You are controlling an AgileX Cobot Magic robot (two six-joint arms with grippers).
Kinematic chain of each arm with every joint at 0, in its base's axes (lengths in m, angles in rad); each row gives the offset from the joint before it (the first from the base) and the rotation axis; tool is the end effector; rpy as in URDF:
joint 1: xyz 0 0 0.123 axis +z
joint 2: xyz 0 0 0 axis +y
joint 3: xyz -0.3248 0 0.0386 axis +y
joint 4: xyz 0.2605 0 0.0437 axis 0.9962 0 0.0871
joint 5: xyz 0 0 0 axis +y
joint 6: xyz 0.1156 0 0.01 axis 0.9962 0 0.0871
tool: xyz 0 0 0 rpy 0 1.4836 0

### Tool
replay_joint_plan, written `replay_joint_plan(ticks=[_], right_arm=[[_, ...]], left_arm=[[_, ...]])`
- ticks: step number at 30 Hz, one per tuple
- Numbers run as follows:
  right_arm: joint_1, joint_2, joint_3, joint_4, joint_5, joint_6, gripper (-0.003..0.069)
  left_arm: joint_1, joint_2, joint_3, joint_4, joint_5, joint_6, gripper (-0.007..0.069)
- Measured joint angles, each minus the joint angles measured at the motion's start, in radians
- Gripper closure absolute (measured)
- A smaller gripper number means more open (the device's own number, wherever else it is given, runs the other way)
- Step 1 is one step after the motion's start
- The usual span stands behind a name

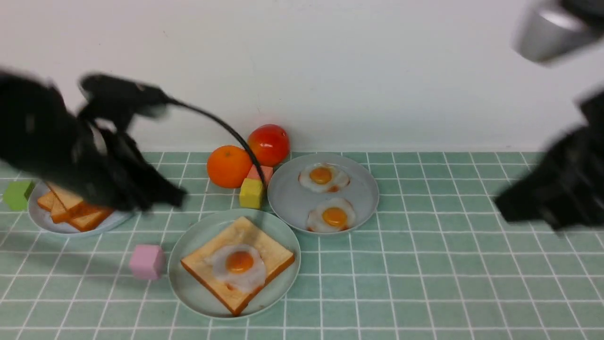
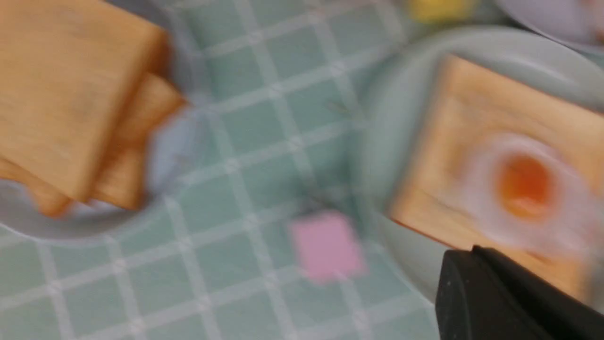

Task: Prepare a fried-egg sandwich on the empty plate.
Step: Use the left arm to grab a slice of bread

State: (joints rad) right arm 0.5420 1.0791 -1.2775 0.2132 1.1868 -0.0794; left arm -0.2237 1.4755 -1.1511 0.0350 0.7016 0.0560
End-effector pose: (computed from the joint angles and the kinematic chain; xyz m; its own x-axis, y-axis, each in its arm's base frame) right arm 0.1585 0.1220 0.4330 -0.6683 -0.4007 -0.6267 -0.6102 0.7772 0.1538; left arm 0.3290 -0.0722 0.3148 -0.7666 0.2591 -0.5875 0.2731 0.9597 0.0670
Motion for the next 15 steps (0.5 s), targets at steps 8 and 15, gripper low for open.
replay_joint_plan(ticks=[8,15], right_arm=[[0.000,-0.144,0.133,-0.080,-0.025,0.000,0.0632],[0.000,-0.182,0.166,-0.150,-0.026,0.000,0.0624]], left_arm=[[0.197,0.284,-0.257,0.005,0.025,0.219,0.0615],[0.244,0.423,-0.335,0.126,0.052,0.272,0.0372]])
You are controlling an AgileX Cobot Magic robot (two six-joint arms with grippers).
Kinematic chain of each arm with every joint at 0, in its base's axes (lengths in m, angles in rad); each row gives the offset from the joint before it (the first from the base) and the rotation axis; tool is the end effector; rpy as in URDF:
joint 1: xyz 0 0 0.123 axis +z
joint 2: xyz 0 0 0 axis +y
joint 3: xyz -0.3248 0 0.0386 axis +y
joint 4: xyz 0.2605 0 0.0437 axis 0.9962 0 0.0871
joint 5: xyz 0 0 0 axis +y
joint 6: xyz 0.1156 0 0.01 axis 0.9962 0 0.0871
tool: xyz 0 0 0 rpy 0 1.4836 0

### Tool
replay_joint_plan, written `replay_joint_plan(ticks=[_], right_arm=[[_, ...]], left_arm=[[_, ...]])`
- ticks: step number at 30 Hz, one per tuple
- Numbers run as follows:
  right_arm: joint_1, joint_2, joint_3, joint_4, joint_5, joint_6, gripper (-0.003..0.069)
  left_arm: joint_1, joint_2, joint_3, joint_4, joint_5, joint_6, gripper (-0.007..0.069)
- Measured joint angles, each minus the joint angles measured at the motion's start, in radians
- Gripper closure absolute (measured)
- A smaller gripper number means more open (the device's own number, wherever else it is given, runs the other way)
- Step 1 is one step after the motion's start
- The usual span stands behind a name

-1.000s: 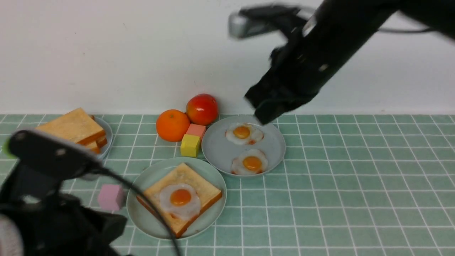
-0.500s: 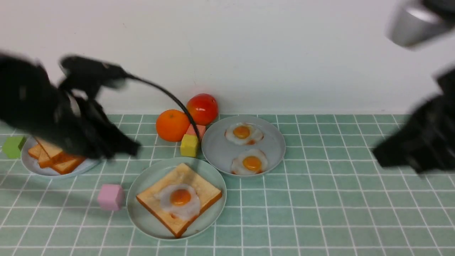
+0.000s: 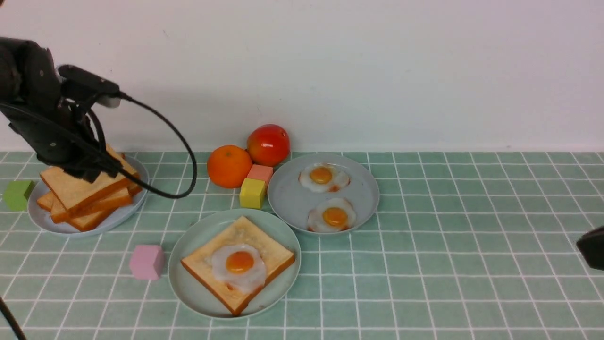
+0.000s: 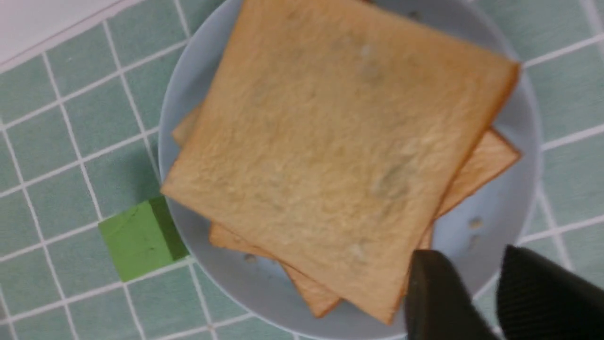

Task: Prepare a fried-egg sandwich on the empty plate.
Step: Use the left arm to grab a slice of bread, then use the left arm to put a slice of bread into the empty plate in the middle

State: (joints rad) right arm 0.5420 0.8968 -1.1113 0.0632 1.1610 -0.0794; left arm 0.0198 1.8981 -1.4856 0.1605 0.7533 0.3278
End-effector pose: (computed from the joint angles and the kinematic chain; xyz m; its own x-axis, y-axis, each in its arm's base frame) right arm 0.1236 0.0823 0.4113 -0.6178 -0.4351 -0.6549 -0.5817 0.8133 0.0084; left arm 0.4519 0.0216 0.2524 -0.8234 0.4120 -0.3902 0.3133 0.9034 0.2927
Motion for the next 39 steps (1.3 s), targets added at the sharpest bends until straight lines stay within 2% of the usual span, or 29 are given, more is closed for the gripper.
replay_joint_plan(ticks=[1,2,5,10,14,19,21,28,33,36,37,39], right_arm=[[0.000,0.000,0.000,0.000,-0.001,0.000,0.0624],[0.000,0.000,0.000,0.000,-0.001,0.000,0.0624],[0.000,0.000,0.000,0.000,-0.012,0.000,0.0620],[0.000,0.000,0.000,0.006,-0.022,0.000,0.0616],[0.000,0.000,0.000,0.044,-0.026,0.000,0.0616],[0.000,-0.003,0.000,0.115,-0.029,0.000,0.0609],[0.000,-0.009,0.000,0.132,-0.027,0.000,0.0608],[0.000,-0.043,0.000,0.139,-0.018,0.000,0.0606],[0.000,-0.060,0.000,0.138,-0.018,0.000,0.0601],[0.000,-0.072,0.000,0.136,-0.018,0.000,0.0599],[0.000,-0.077,0.000,0.135,-0.018,0.000,0.0598],[0.000,-0.082,0.000,0.132,-0.018,0.000,0.0596]], left_arm=[[0.000,0.001,0.000,0.004,0.000,0.000,0.0365],[0.000,0.015,0.000,0.023,-0.007,0.003,0.0311],[0.000,0.051,-0.001,0.051,-0.039,0.003,0.0223],[0.000,0.119,-0.002,0.057,-0.060,-0.010,0.0202],[0.000,0.146,-0.009,0.083,-0.068,-0.012,0.0263],[0.000,0.148,-0.015,0.099,-0.059,-0.013,0.0496],[0.000,0.146,-0.017,0.101,-0.051,-0.013,0.0547],[-0.002,0.076,-0.010,0.073,-0.003,-0.018,0.0551],[-0.043,-0.036,-0.009,0.029,0.064,-0.108,0.0551],[-0.168,-0.141,0.009,-0.010,0.176,-0.176,0.0551],[-0.245,-0.175,0.037,-0.016,0.209,-0.193,0.0551],[-0.306,-0.195,0.064,-0.017,0.221,-0.202,0.0551]])
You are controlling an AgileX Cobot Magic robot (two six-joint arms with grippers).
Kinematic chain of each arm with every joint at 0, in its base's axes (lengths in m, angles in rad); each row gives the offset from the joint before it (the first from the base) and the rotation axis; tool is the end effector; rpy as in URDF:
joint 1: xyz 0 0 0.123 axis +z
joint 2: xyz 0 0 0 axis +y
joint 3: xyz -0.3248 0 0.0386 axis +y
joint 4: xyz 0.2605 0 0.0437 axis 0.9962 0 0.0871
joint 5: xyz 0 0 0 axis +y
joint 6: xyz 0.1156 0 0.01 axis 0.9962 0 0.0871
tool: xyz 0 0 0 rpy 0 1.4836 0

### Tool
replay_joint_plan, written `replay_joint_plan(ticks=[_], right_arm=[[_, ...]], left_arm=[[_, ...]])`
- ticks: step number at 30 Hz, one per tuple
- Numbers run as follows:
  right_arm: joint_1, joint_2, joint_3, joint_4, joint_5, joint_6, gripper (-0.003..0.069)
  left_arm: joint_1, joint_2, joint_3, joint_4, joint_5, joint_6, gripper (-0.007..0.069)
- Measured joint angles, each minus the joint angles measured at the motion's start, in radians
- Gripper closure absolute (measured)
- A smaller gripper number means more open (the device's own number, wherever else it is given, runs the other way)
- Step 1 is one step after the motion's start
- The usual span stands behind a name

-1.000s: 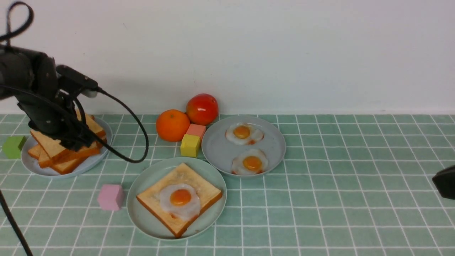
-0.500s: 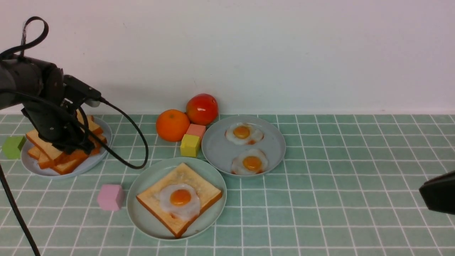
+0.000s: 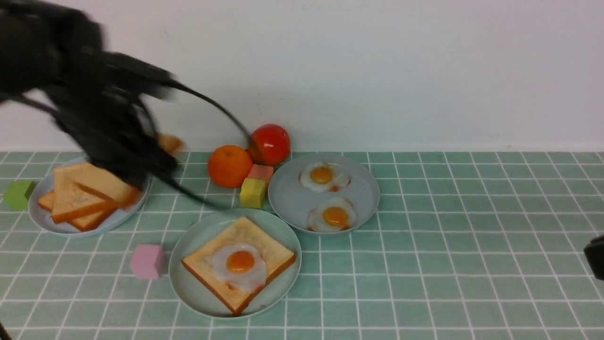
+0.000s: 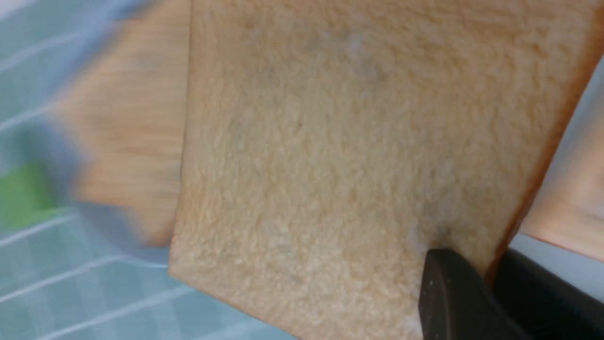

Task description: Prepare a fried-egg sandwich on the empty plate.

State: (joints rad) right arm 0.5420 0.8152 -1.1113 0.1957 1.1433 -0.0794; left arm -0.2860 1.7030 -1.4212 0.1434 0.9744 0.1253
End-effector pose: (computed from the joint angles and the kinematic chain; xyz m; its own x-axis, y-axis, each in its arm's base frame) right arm 0.0965 0.0821 0.4255 -0.5872 -0.3506 -0.7295 -0.6168 0.7775 0.1229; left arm 0.3770 -0.0966 0.3035 -0.8143 0.4514 -0.3649 0.4107 0.8923 0.1873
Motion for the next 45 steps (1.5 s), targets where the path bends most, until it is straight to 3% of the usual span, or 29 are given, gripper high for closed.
replay_joint_plan(ticks=[4,10,27,32,34,40,43,45], right_arm=[[0.000,-0.017,0.000,0.000,0.000,0.000,0.0593],[0.000,-0.033,0.000,0.020,0.000,0.000,0.0589],[0.000,-0.036,0.000,0.026,0.004,0.000,0.0582],[0.000,-0.036,0.000,0.026,0.004,0.000,0.0576],[0.000,-0.036,0.000,0.026,0.004,0.000,0.0573],[0.000,-0.036,0.000,0.026,0.004,0.000,0.0571],[0.000,-0.036,0.000,0.026,0.004,0.000,0.0566],[0.000,-0.038,0.000,0.026,0.007,0.000,0.0564]], left_arm=[[-0.280,-0.009,0.113,0.057,-0.021,-0.091,0.0551],[-0.414,0.057,0.126,0.176,-0.067,-0.224,0.0551],[-0.422,0.175,0.126,0.194,-0.106,-0.370,0.0550],[-0.422,0.175,0.126,0.196,-0.113,-0.372,0.0454],[-0.422,0.175,0.124,0.196,-0.117,-0.379,0.0363],[-0.422,0.166,0.062,0.133,-0.058,-0.387,0.0237],[-0.423,0.126,0.021,0.078,-0.001,-0.386,0.0233],[-0.431,0.056,0.018,0.054,0.003,-0.386,0.0273]])
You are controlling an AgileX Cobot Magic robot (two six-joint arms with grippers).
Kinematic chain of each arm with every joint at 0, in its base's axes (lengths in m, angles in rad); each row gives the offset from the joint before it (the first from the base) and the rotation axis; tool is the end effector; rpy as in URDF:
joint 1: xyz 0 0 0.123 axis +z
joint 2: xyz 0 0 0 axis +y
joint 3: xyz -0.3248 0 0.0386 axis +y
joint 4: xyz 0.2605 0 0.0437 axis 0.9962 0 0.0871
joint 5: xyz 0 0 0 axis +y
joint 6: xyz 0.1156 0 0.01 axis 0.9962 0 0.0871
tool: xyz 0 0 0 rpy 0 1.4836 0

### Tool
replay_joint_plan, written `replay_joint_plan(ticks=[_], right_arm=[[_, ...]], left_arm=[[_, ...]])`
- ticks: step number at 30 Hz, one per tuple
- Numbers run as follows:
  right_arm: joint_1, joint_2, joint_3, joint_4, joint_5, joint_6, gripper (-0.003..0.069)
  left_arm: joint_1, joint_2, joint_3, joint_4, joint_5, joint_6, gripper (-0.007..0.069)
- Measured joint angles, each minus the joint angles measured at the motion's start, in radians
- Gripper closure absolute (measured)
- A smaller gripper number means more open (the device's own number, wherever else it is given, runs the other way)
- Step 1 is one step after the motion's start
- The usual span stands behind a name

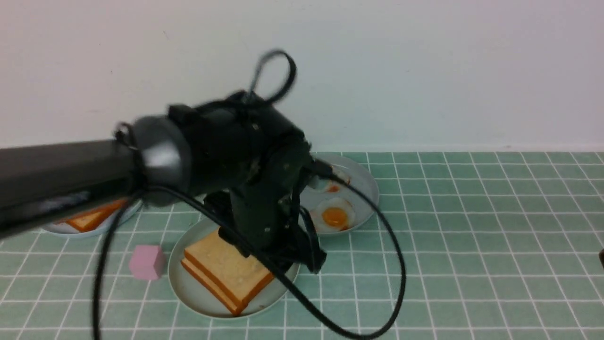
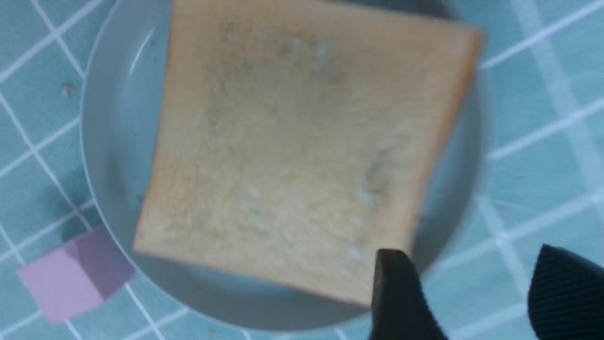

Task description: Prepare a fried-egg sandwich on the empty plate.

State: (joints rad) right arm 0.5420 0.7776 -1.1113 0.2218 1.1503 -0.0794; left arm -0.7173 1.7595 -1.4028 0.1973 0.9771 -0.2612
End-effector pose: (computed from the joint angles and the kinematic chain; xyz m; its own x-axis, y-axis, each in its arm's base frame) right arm 0.0846 0.0782 0.4300 -0.5728 -0.3307 -0.7501 -0.6276 0.7655 0.1417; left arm 0.3105 -0.2458 0.2766 -0.7950 0.4980 -0.3464 0.4954 0.8625 0.1030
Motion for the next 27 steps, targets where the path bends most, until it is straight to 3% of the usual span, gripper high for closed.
replay_joint_plan(ticks=[3,4,8,10,15,17,19,23,27], right_arm=[[0.000,-0.009,-0.002,0.000,0.009,0.000,0.0565],[0.000,-0.022,-0.002,-0.002,0.019,0.003,0.0565],[0.000,-0.091,0.009,-0.056,0.023,0.061,0.0564],[0.000,-0.123,0.019,-0.086,0.023,0.085,0.0564],[0.000,-0.285,0.120,-0.191,0.024,0.261,0.0564],[0.000,-0.324,0.147,-0.204,0.023,0.299,0.0565],[0.000,-0.407,0.209,-0.236,0.014,0.372,0.0595],[-0.001,-0.489,0.306,-0.275,-0.050,0.464,0.0668],[-0.001,-0.526,0.389,-0.313,-0.168,0.528,0.0671]], left_arm=[[-0.017,-0.113,0.024,-0.008,-0.027,0.000,0.0349],[-0.033,-0.230,0.060,-0.013,-0.073,-0.009,0.0424],[-0.046,-0.552,0.248,-0.053,-0.242,-0.045,0.0594],[-0.046,-0.640,0.332,-0.064,-0.294,-0.050,0.0627],[-0.047,-1.147,0.794,-0.080,-0.666,-0.052,0.0638],[-0.047,-1.229,0.873,-0.080,-0.733,-0.053,0.0638],[-0.047,-1.441,1.061,-0.080,-0.883,-0.053,0.0638],[-0.047,-1.677,1.209,-0.100,-0.927,-0.054,0.0638],[-0.047,-1.767,1.265,-0.106,-0.902,-0.054,0.0638]])
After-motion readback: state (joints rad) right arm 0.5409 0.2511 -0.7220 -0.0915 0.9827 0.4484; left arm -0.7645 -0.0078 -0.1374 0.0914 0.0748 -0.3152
